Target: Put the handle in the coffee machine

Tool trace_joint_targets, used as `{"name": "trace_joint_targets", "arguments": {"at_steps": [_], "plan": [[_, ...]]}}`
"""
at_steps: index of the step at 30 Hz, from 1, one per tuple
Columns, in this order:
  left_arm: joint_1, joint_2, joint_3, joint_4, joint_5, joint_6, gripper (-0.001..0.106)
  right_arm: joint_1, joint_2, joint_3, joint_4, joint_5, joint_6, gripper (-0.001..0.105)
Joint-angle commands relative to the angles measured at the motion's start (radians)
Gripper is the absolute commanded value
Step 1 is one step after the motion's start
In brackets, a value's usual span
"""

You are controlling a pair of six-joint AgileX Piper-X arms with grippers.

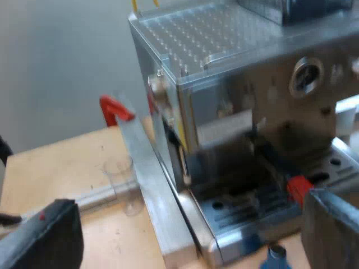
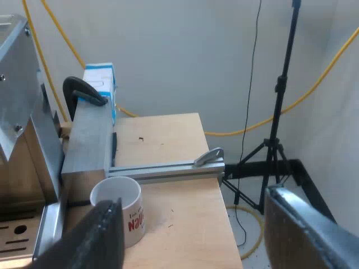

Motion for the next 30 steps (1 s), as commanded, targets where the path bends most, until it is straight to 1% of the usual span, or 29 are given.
{"name": "trace_joint_targets", "arguments": {"at_steps": [1,3,4,6,10,12,13,14,15,18,21,23,28,30], "plan": [[-0.003,-0.079,0.059,0.058,-0.007,0.024,0.08,-0.002,-0.054,-0.002,0.043,0.005,-0.013,0.057],[-0.003,-0.107,0.084,0.069,-0.007,0.024,0.08,-0.002,-0.074,-0.002,0.054,0.002,-0.015,0.057],[-0.003,-0.143,0.112,0.073,-0.007,0.024,0.08,-0.002,-0.117,0.003,0.066,-0.003,-0.027,0.057],[-0.001,-0.185,0.139,0.073,-0.007,0.024,0.08,-0.002,-0.152,0.009,0.073,-0.003,-0.028,0.057],[-0.001,-0.223,0.169,0.073,-0.007,0.024,0.08,0.001,-0.158,0.002,0.135,-0.017,-0.028,0.057],[-0.001,-0.247,0.184,0.077,-0.007,0.024,0.08,0.001,-0.162,0.015,0.139,-0.086,-0.032,0.057],[-0.001,-0.247,0.184,0.077,-0.007,0.024,0.08,0.001,-0.162,0.015,0.139,-0.091,-0.032,0.057],[-0.001,-0.308,0.22,0.084,-0.007,0.024,0.08,0.001,-0.162,0.021,0.139,-0.122,-0.032,0.057],[-0.001,-0.316,0.223,0.087,-0.007,0.022,0.08,0.001,-0.162,0.026,0.137,-0.138,-0.035,0.057],[-0.001,-0.316,0.223,0.086,-0.001,0.022,0.08,0.001,-0.162,0.037,0.134,-0.145,-0.035,0.057],[-0.001,-0.316,0.223,0.086,0.028,0.022,0.08,0.001,-0.162,0.051,0.13,-0.147,-0.035,0.057],[-0.018,-0.316,0.226,0.078,0.031,0.022,0.08,0.001,-0.162,0.055,0.122,-0.152,-0.035,0.057],[-0.045,-0.316,0.237,0.051,0.031,0.022,0.08,0.001,-0.16,0.095,0.011,-0.211,-0.035,0.057],[-0.06,-0.316,0.246,0.024,0.031,0.022,0.08,0.001,-0.16,0.118,-0.038,-0.216,-0.016,0.057]]}}
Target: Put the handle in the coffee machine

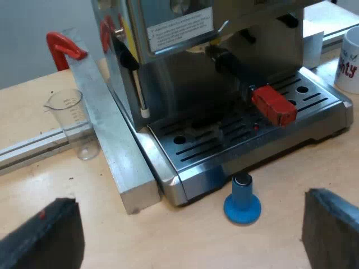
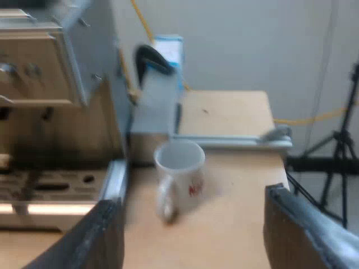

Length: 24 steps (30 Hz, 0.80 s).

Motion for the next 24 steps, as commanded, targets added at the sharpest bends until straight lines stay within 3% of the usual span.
{"name": "trace_joint_targets", "arguments": {"at_steps": [1,6,9,16,21,23,24], "plan": [[-0.021,-0.123,0.026,-0.105,-0.055,-0.062,0.08,-0.001,-0.038,0.049,-0.143,-0.04,0.023,0.057],[-0.032,-0.121,0.067,-0.149,-0.237,-0.082,0.08,-0.001,-0.038,0.114,-0.221,-0.04,0.045,0.057],[-0.032,-0.121,0.112,-0.165,-0.297,-0.082,0.08,-0.001,-0.036,0.161,-0.269,-0.04,0.049,0.057],[-0.044,-0.121,0.196,-0.17,-0.297,-0.085,0.08,-0.001,-0.036,0.27,-0.294,-0.042,0.049,0.057],[-0.055,-0.121,0.265,-0.239,-0.297,-0.085,0.08,-0.001,-0.036,0.345,-0.294,-0.042,0.049,0.057],[-0.055,-0.121,0.281,-0.253,-0.286,-0.085,0.08,-0.001,-0.036,0.365,-0.294,-0.05,0.057,0.057],[-0.055,-0.121,0.285,-0.256,-0.244,-0.085,0.08,-0.001,-0.036,0.384,-0.294,-0.066,0.077,0.057]]}}
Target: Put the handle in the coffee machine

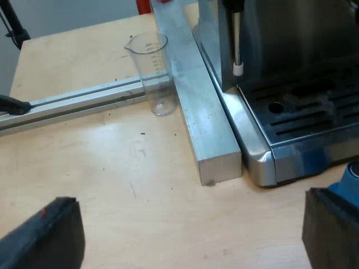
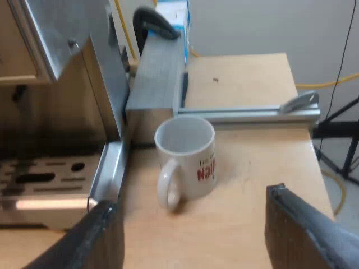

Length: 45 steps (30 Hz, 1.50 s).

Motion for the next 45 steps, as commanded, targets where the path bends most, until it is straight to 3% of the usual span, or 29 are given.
{"name": "trace_joint_targets", "arguments": {"at_steps": [1,4,9,10,12,16,45], "plan": [[-0.004,-0.123,0.022,-0.039,0.078,-0.01,0.08,-0.001,-0.04,0.051,-0.009,-0.056,0.036,0.057],[0.0,-0.123,0.022,-0.039,0.132,-0.01,0.077,-0.001,-0.04,0.065,-0.006,-0.077,0.038,0.057],[0.031,-0.123,0.038,-0.046,0.112,-0.005,0.068,-0.001,-0.04,0.114,-0.006,-0.083,0.038,0.057],[0.056,-0.123,0.066,-0.046,0.112,-0.005,0.059,-0.001,-0.039,0.126,-0.006,-0.083,0.038,0.057],[0.07,-0.123,0.09,-0.058,0.112,-0.005,0.056,-0.001,-0.039,0.139,-0.008,-0.083,0.038,0.057],[0.071,-0.123,0.111,-0.116,0.12,-0.001,0.055,-0.001,-0.039,0.172,-0.015,-0.083,0.038,0.057],[0.067,-0.123,0.114,-0.112,0.12,0.014,0.055,-0.001,-0.038,0.222,-0.092,-0.075,0.04,0.057]]}}
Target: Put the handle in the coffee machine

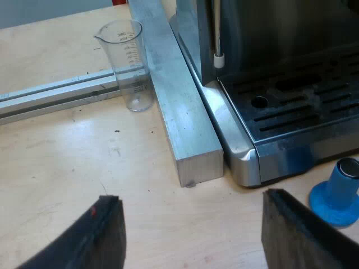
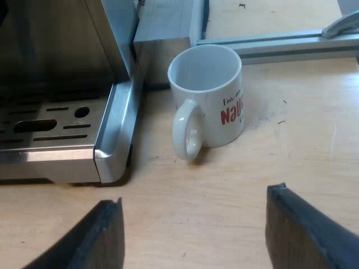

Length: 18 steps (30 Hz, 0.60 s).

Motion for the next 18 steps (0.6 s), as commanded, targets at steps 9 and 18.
{"name": "trace_joint_targets", "arguments": {"at_steps": [9,18], "plan": [[-0.004,-0.139,-0.005,-0.016,0.001,-0.001,0.055,-0.001,-0.04,-0.002,-0.011,-0.001,-0.003,0.057],[-0.004,-0.139,-0.005,-0.016,0.001,-0.001,0.055,-0.001,-0.04,-0.002,-0.011,-0.001,-0.003,0.057]]}}
